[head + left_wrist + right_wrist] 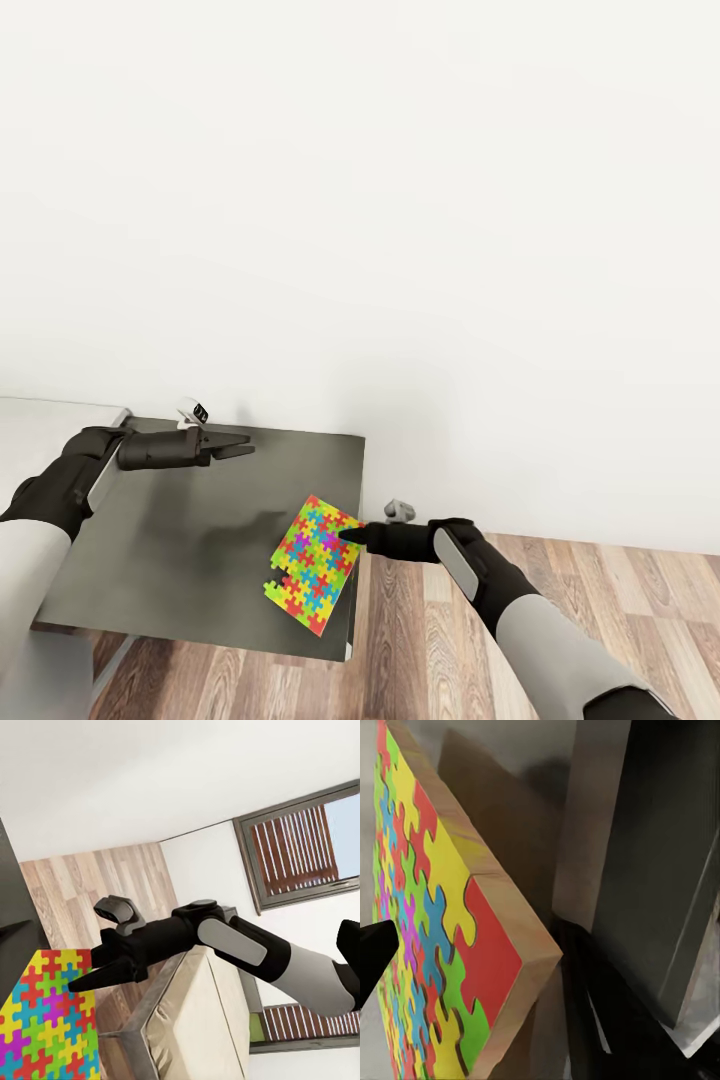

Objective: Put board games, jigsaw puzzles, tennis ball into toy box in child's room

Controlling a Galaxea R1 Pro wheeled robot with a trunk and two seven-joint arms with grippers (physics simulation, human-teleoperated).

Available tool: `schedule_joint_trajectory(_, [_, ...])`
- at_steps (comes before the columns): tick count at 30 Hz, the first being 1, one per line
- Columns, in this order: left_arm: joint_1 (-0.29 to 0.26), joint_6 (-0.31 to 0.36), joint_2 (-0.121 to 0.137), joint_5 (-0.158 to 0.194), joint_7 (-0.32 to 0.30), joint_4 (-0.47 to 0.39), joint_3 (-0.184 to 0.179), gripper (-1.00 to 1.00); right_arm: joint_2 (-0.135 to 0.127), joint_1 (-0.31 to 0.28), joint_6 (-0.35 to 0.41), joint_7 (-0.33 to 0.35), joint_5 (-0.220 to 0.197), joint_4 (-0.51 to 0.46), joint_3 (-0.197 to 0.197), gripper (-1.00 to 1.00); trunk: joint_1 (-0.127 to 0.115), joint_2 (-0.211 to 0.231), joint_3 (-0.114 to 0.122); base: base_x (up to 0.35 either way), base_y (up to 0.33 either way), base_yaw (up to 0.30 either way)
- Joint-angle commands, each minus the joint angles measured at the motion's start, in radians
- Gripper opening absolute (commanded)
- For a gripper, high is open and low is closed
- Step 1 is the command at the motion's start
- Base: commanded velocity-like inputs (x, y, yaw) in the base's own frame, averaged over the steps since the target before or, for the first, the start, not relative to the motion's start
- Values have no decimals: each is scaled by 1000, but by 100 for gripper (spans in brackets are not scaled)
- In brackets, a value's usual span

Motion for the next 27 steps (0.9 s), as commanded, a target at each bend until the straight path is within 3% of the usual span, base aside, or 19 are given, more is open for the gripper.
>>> schedule_joint_trajectory(1, [-1, 10, 1, 3, -3, 1, -4, 100, 1, 0, 10, 0, -15, -1, 3, -100, 0, -1, -1, 0, 0, 0])
schedule_joint_trajectory(17, [-1, 10, 1, 2, -3, 1, -6, 100, -1, 0, 10, 1, -16, -1, 3, -100, 0, -1, -1, 0, 0, 0])
schedule_joint_trajectory(27, [-1, 10, 0, 2, -3, 1, -6, 100, -1, 0, 9, 1, -16, -1, 3, -100, -38, 69, 30, 0, 0, 0])
